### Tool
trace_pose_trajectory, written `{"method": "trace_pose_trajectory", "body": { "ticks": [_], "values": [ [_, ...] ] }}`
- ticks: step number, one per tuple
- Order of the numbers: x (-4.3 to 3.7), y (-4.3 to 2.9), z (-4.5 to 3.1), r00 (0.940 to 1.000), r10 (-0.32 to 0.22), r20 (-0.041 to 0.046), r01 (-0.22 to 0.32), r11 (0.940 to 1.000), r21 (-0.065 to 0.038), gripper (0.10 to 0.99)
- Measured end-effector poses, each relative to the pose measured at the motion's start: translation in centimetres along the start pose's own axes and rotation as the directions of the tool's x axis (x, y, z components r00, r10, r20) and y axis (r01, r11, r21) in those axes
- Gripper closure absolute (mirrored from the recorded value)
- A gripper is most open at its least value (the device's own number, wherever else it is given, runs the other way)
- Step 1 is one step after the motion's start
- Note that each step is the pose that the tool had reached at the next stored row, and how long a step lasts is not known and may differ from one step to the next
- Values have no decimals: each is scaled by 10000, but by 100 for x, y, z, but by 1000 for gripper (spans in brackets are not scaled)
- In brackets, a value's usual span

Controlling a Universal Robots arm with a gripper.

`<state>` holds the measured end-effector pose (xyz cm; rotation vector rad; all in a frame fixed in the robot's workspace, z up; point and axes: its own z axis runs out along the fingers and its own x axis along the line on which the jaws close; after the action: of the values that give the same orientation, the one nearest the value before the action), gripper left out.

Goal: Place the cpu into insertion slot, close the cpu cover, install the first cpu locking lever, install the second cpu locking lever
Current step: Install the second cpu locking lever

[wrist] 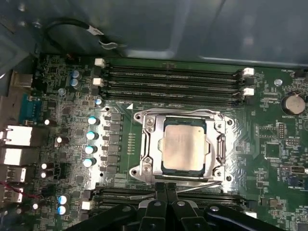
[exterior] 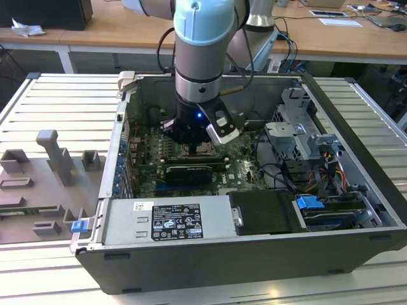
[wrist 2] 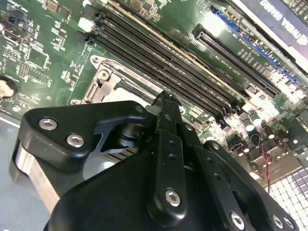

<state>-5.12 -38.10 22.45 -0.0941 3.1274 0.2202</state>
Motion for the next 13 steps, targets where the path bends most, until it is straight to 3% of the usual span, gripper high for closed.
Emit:
{"method": "trace_pose_trajectory", "body": {
  "ticks": [6,13],
  "values": [
    [64,-5,1,10000,-6,7,6,9999,-109,980],
    [138,-14,0,10000,-15,9,15,9999,-168,980]
  ]
}}
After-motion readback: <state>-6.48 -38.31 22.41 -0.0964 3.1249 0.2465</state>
